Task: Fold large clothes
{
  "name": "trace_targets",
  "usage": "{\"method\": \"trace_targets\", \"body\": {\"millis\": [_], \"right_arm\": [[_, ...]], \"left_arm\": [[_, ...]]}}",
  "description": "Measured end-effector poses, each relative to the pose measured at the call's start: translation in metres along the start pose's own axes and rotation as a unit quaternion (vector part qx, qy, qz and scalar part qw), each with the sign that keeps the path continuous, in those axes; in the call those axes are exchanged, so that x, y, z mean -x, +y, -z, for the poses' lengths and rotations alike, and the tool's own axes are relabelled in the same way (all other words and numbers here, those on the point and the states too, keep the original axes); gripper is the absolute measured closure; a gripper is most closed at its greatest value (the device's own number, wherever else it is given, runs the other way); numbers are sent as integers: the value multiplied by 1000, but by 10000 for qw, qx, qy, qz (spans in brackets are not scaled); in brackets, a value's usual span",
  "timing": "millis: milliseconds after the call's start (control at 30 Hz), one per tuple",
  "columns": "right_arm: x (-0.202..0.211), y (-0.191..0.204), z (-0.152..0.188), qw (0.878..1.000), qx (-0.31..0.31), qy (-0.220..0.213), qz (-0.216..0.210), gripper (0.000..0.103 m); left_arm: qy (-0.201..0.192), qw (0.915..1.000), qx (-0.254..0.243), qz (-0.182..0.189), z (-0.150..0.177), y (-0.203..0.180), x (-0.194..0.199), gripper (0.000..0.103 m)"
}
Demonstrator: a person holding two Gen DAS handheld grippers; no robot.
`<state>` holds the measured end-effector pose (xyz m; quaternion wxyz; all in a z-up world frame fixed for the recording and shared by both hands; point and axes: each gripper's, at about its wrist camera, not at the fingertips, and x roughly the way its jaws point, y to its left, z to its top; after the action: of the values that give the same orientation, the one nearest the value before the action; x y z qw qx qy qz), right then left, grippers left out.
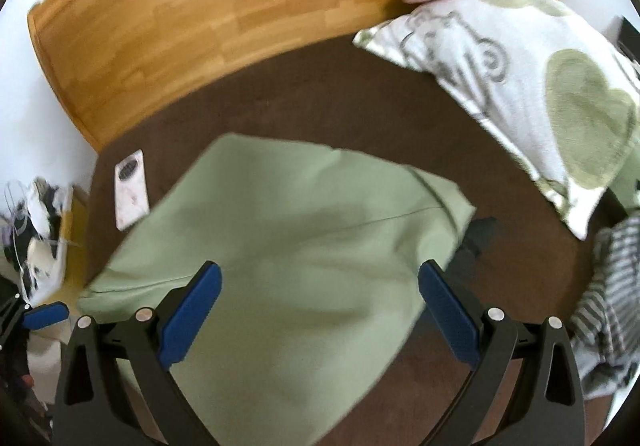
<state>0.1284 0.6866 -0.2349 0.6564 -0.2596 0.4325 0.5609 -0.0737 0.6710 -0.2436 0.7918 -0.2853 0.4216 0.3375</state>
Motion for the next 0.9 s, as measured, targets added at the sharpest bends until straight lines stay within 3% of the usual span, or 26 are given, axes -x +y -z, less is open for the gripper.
{"method": "trace_targets", "body": {"millis": [200,400,567,900], "right_arm": [[96,-1,5,9993,-153,-333,25,6],[200,3,31,9983,-141,-519,224,6],[269,12,70,9980,-119,-552,294,6],[372,26,153,9971,-117,-746,-91,6]], "left_arm": [[-121,9997,15,-192,-11,-22,59,7],[-221,9988,-63,-441,-12,-59,136,7],[-208,9978,-59,-627,6,-96,193,7],[-341,9951,16,-924,62,-142,262,7]]}}
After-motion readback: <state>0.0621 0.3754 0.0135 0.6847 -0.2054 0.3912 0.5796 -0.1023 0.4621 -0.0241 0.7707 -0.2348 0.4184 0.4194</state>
